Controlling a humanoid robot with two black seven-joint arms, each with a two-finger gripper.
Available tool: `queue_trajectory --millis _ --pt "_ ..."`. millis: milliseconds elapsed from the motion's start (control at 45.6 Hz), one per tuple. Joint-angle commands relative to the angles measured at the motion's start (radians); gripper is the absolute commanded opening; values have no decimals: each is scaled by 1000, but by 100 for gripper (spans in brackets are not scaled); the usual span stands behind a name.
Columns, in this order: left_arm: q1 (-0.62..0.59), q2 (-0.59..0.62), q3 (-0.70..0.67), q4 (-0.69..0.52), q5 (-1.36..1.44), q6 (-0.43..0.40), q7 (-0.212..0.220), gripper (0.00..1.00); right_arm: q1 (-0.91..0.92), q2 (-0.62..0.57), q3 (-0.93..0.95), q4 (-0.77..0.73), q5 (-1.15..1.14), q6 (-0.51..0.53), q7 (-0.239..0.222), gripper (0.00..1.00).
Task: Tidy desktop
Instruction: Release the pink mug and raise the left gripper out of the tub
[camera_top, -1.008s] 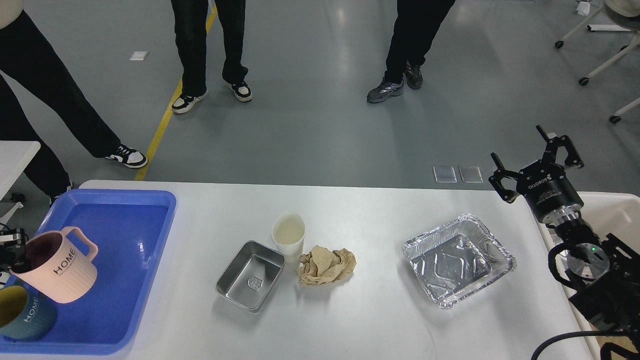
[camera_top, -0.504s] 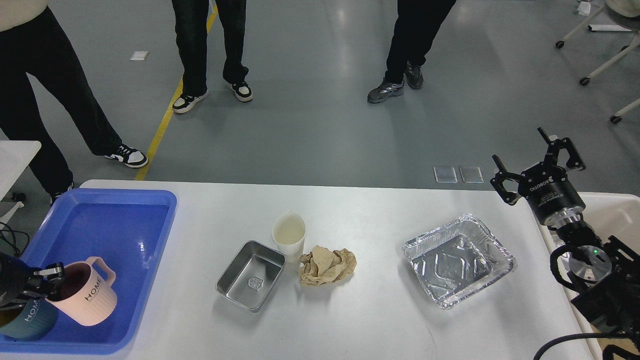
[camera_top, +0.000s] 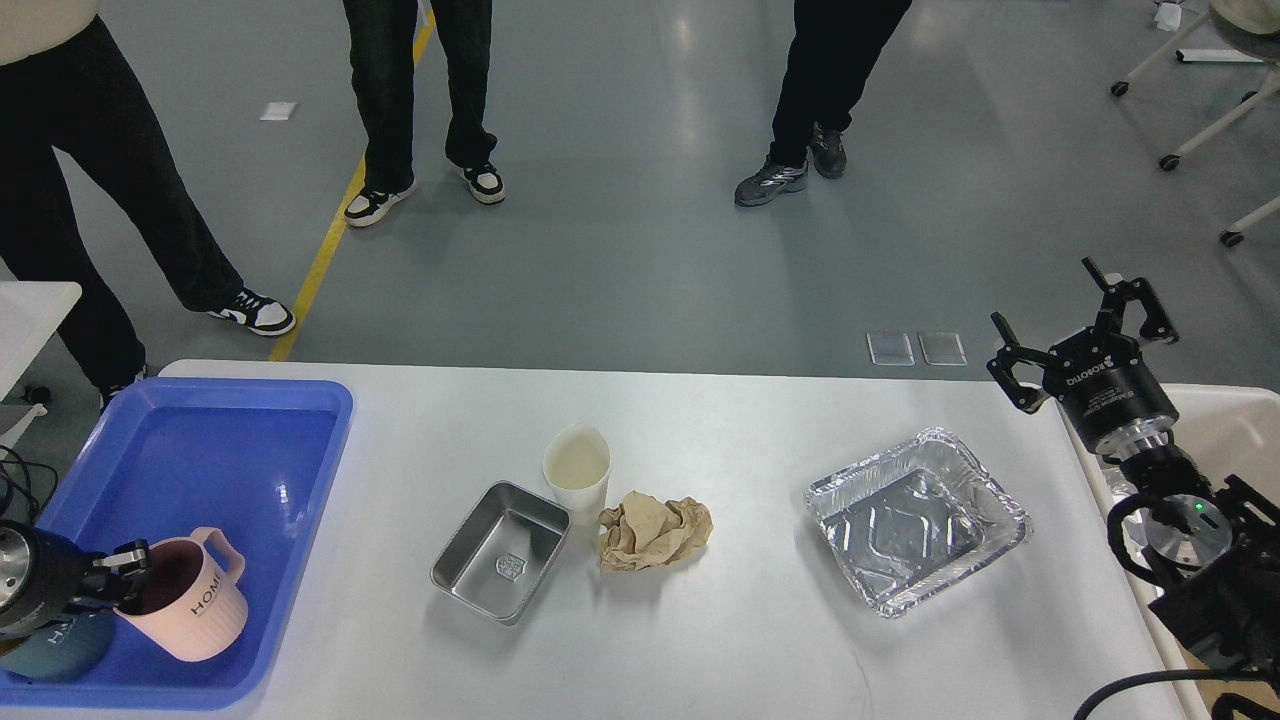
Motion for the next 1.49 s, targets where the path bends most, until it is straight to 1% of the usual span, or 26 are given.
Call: queue_trajectory --millis 0,44,131,219,241,285,351,416,438,504,592,657,701,723,789,855,942,1008,1074,1161,1249,1293,1359,1402,1424,1468 --pt "6 4 -7 1 -3 -4 -5 44 0 0 0 0 1 -1 0 100" --pt "7 2 -7 1 -3 -4 -7 53 0 0 0 0 -1 0 0 100" --pt "12 4 -9 -1 -8 -9 -7 65 0 0 0 0 1 0 0 100" --pt "10 11 -30 -7 -20 -24 -9 83 2 0 0 0 1 0 0 100" --pt "9 14 -44 -9 -29 -33 -9 87 0 0 0 0 1 0 0 100" --pt "3 19 -79 -7 -58 -65 -5 90 2 0 0 0 1 0 0 100" --pt "-13 39 -138 -9 -95 -139 4 95 2 0 0 0 1 0 0 100" --pt "-60 82 -205 -19 -132 -231 14 96 3 2 0 0 1 0 0 100" --pt "-85 94 -223 -18 -147 -248 16 96 3 0 0 0 1 -1 0 100" --pt "-186 119 -248 -6 -224 -248 33 96 5 0 0 0 1 -1 0 100" --pt "-336 139 -239 5 -366 -248 65 96 8 2 0 0 1 -1 0 100" --pt "-417 140 -230 16 -451 -248 79 96 11 2 0 0 -1 -1 0 100" --pt "-450 131 -222 37 -476 -248 79 96 12 2 -2 0 -1 -1 0 100" --pt "-462 125 -219 50 -482 -239 77 96 14 3 -2 0 1 -1 0 100" --pt "-481 82 -214 77 -485 -158 73 96 15 5 -2 1 -1 -3 0 100" --pt "-484 -21 -208 88 -486 -70 68 96 15 5 -2 0 1 -3 0 100" --pt "-467 -145 -205 94 -483 31 68 96 11 2 -2 1 -1 -3 0 100" --pt "-410 -205 -201 94 -482 103 68 96 8 -1 -2 1 -1 -3 -1 100" --pt "-366 -245 -195 90 -476 135 73 96 6 -3 -3 1 -1 -1 -1 100" --pt "-347 -257 -164 96 -445 137 73 96 5 -3 -5 0 -1 -1 -1 100" --pt "-339 -274 -153 117 -369 146 42 96 5 -3 -5 0 -1 -1 -1 100" --pt "-321 -295 -165 122 -341 155 4 96 5 -1 -5 1 -1 -1 -1 100" --pt "-301 -329 -190 125 -332 195 -77 96 5 0 -5 1 -1 -1 -1 100" --pt "-300 -332 -210 125 -335 220 -119 96 5 0 -5 0 -1 -1 -1 100" --pt "-300 -332 -219 126 -336 235 -137 96 5 0 -5 1 -1 -1 -1 100" --pt "-300 -331 -231 129 -339 249 -157 96 6 2 -5 1 -1 -1 -1 100"
